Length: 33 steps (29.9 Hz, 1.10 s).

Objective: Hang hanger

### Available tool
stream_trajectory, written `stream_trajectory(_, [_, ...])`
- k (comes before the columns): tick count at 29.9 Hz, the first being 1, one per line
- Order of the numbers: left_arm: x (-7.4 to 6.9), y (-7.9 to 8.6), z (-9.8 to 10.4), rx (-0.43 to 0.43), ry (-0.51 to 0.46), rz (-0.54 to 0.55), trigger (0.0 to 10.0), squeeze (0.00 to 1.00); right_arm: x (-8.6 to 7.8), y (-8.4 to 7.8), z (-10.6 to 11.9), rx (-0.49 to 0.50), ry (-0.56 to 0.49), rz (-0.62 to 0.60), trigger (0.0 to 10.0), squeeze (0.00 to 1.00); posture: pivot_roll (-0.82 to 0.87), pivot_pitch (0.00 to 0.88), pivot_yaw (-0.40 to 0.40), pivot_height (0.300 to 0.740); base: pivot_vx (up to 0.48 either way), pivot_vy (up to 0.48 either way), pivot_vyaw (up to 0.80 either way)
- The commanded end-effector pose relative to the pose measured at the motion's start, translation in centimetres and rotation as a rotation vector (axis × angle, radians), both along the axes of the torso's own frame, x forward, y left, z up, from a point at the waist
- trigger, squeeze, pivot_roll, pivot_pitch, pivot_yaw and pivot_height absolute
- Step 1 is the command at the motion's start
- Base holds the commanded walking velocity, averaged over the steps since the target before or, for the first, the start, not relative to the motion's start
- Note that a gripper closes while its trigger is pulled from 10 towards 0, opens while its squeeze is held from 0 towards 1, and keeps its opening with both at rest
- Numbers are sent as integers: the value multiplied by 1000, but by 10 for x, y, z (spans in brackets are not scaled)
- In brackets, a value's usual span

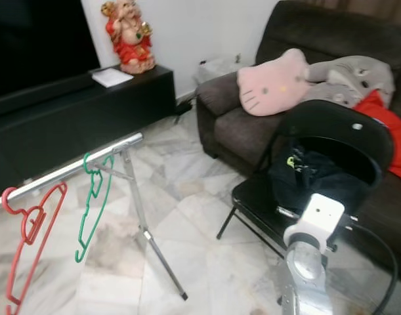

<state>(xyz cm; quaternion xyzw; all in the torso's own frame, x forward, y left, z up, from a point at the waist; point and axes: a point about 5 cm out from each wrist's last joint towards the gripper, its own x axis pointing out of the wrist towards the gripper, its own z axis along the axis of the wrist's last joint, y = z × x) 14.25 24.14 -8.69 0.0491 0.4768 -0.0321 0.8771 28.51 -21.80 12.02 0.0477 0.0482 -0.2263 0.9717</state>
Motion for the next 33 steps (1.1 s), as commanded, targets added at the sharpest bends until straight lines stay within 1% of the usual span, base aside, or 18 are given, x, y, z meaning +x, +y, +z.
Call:
stream_trajectory(1, [-2, 4, 0, 7, 7, 12, 10000, 0, 2, 7, 1, 2, -9, 23, 10000, 0, -16, 50, 8, 740, -285, 0, 0])
stream_trajectory(6, [-2, 4, 0, 9, 6, 12, 10000, 0, 3, 10, 3, -33, -25, 46, 10000, 0, -16, 48, 7, 740, 0, 0, 99])
stream_trajectory(12, [-2, 4, 0, 8, 7, 11, 10000, 0, 4, 12, 3, -81, -20, 73, 10000, 0, -17, 45, 7, 740, 0, 0, 800])
stream_trajectory(19, [-2, 4, 0, 9, 7, 10, 10000, 0, 5, 14, 2, -113, -20, 96, 10000, 0, -19, 39, 6, 740, 0, 0, 800])
stream_trajectory(21, [-2, 3, 0, 8, 7, 10, 10000, 0, 6, 17, 3, -159, -19, 130, 10000, 0, -18, 35, 6, 740, 0, 0, 800])
stream_trajectory(23, [-2, 3, 0, 8, 8, 9, 10000, 0, 6, 19, 3, -181, -19, 150, 10000, 0, -19, 32, 6, 740, 0, 0, 800])
stream_trajectory(26, [-2, 2, 0, 8, 8, 8, 10000, 0, 8, 25, 2, -249, -13, 214, 10000, 0, -19, 28, 5, 740, 0, 0, 800])
stream_trajectory(29, [-2, 2, 0, 7, 9, 8, 10000, 0, 8, 30, -3, -315, 16, 265, 10000, 0, -19, 23, 5, 740, 0, 0, 800])
stream_trajectory(33, [-2, 2, -1, 7, 9, 9, 10000, 0, 7, 29, -11, -296, 42, 269, 10000, 0, -17, 21, 3, 740, 0, 0, 800])
